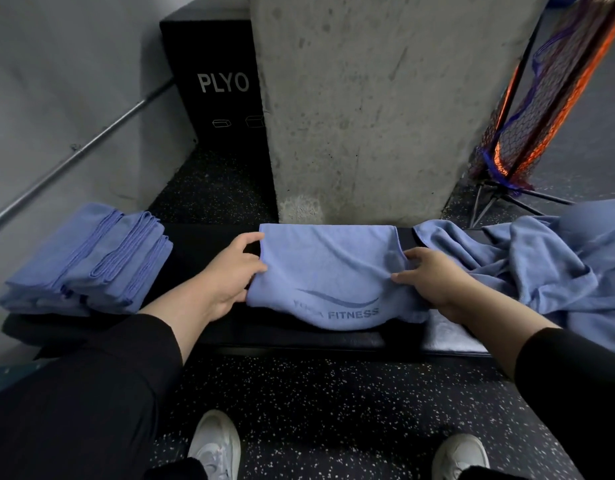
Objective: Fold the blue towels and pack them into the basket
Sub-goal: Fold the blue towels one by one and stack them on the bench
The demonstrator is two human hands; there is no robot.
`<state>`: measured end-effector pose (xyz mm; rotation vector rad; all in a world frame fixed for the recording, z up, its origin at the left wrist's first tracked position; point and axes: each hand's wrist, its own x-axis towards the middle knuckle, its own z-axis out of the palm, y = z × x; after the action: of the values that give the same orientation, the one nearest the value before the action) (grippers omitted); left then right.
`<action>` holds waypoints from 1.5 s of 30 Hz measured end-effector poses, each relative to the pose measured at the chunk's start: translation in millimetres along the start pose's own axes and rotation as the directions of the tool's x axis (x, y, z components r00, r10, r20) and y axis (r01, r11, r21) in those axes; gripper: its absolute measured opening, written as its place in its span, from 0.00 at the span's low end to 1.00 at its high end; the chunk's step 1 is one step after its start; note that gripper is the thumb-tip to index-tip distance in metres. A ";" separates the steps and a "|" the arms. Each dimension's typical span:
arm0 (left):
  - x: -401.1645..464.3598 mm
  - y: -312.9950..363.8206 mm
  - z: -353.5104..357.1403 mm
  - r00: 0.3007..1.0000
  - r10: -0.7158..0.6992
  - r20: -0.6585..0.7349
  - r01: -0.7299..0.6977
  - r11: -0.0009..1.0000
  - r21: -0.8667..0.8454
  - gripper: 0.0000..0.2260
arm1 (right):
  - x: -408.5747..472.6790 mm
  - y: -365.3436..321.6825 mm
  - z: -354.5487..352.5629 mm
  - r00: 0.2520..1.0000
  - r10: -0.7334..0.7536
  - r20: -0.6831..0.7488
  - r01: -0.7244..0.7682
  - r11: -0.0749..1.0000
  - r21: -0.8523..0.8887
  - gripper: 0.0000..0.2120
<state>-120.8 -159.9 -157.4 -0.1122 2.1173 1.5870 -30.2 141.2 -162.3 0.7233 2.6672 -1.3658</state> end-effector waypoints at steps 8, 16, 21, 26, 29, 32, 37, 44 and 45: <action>-12.0 -7.3 -4.5 0.992 -0.041 -0.118 0.042 0.999 0.006 0.22 | -6.8 4.7 -4.5 0.999 0.008 -0.049 -0.007 1.000 0.017 0.18; -12.9 -26.1 1.0 0.998 0.035 -0.050 -0.020 0.965 0.262 0.17 | -11.5 28.2 12.1 0.999 -0.039 -0.037 0.025 0.945 -0.327 0.22; -11.9 -40.4 -8.2 0.976 0.216 0.008 -0.147 0.631 0.761 0.15 | -27.0 33.5 12.9 0.939 -0.333 -0.090 0.187 0.711 -0.678 0.14; -24.4 -52.0 -14.6 0.863 0.476 0.172 -0.343 0.299 0.891 0.09 | -40.9 56.9 9.0 0.807 -0.529 0.261 0.551 0.517 -0.655 0.13; -32.8 -66.6 -18.1 0.800 0.454 0.393 -0.508 0.162 0.846 0.09 | -44.5 70.1 -4.0 0.760 -0.541 0.360 0.633 0.493 -0.597 0.19; -38.2 -78.6 -27.5 0.769 0.459 0.445 -0.555 0.132 0.822 0.17 | -46.2 74.5 -11.2 0.727 -0.580 0.368 0.670 0.480 -0.566 0.17; -36.7 -78.8 -29.3 0.737 0.512 0.442 -0.572 0.123 0.811 0.09 | -49.2 71.1 -3.7 0.697 -0.647 0.308 0.662 0.416 -0.624 0.10; -32.5 -77.9 -24.9 0.738 0.529 0.420 -0.569 0.153 0.808 0.07 | -45.9 56.0 -1.2 0.754 -0.594 0.279 0.647 0.600 -0.470 0.06; -33.0 -74.3 -24.6 0.763 0.503 0.406 -0.558 0.196 0.806 0.08 | -46.2 51.1 -4.7 0.787 -0.561 0.256 0.611 0.654 -0.446 0.04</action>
<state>-74.1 -213.7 -203.8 1.1695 2.8241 0.3721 33.7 152.7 -185.9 -0.3009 3.0929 -0.6211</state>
